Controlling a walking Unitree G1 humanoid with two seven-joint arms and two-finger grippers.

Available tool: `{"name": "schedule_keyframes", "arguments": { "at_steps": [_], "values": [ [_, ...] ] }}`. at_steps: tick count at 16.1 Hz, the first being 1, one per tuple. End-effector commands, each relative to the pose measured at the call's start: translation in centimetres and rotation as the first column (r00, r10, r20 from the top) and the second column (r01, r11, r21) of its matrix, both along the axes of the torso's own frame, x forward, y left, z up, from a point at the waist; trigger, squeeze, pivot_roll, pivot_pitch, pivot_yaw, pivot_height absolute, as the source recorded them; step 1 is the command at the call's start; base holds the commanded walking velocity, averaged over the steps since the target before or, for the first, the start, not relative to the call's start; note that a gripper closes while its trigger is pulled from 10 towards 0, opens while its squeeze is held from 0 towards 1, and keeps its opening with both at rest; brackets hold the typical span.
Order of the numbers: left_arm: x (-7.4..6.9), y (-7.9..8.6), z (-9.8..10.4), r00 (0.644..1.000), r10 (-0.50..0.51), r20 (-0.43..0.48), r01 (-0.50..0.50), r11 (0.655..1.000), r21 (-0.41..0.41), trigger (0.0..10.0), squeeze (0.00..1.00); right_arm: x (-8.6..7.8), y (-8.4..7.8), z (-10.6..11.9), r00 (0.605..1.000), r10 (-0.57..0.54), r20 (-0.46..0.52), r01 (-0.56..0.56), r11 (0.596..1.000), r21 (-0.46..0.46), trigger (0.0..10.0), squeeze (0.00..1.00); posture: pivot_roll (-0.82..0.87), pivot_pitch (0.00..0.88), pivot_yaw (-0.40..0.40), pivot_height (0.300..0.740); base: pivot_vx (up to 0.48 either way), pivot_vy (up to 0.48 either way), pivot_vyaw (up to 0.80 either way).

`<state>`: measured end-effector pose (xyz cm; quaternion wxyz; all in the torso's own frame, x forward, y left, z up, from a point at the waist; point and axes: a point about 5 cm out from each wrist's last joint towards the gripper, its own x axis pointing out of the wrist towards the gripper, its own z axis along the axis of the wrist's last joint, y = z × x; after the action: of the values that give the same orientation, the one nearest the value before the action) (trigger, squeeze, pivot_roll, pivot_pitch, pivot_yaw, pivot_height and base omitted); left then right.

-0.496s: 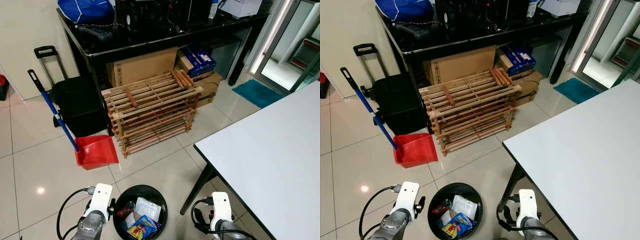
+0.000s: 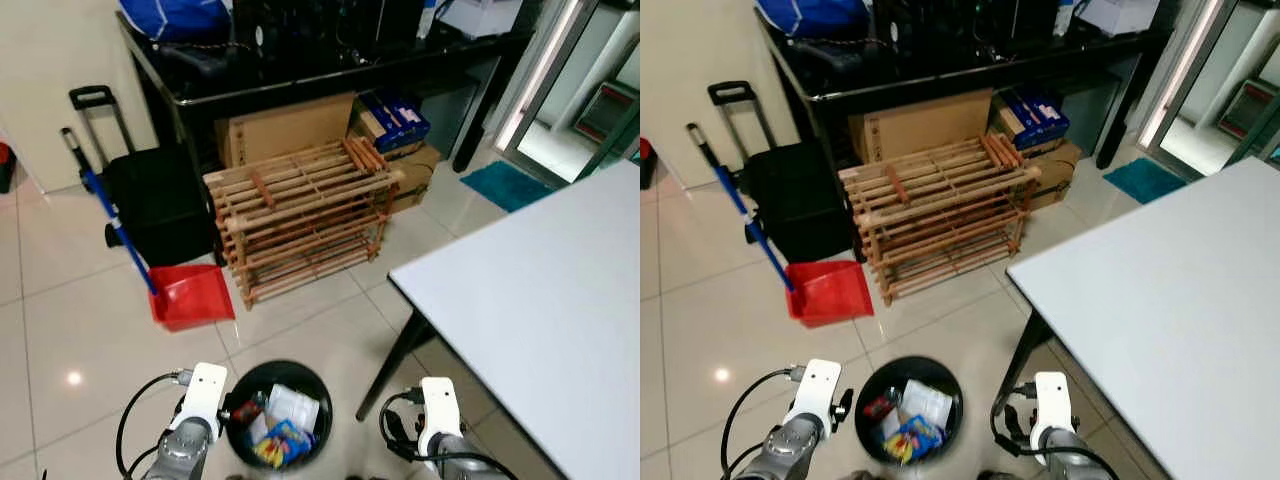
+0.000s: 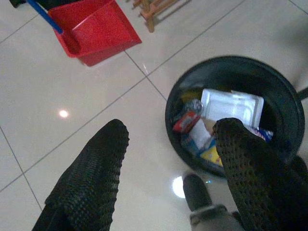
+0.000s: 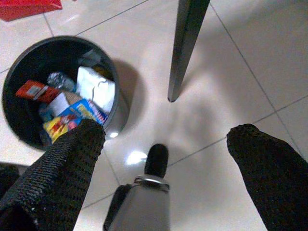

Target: Picking trash to rubbish bin

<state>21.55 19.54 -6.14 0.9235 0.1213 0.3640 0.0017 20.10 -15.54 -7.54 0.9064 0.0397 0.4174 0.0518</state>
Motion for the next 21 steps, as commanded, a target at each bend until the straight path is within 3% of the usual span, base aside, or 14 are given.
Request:
{"name": "schedule_keyframes", "arguments": {
  "at_steps": [1, 21],
  "values": [
    [-0.13, -0.22, -0.13, 1.000, -0.012, -0.008, 0.012, 1.000, 0.001, 10.0, 0.00, -0.47, -0.08, -0.25, 1.000, -0.008, -0.013, 0.008, 1.000, 0.005, 10.0, 0.00, -0.02, 0.028, -0.041, 0.740, -0.274, 0.000, 0.00],
    [-0.33, -0.34, -0.24, 1.000, -0.014, -0.009, 0.014, 1.000, -0.002, 10.0, 0.00, -0.60, 0.17, -0.31, 1.000, 0.017, -0.020, -0.016, 1.000, 0.027, 10.0, 0.00, -0.02, 0.002, -0.052, 0.740, -0.274, 0.000, 0.00]
  ]
}}
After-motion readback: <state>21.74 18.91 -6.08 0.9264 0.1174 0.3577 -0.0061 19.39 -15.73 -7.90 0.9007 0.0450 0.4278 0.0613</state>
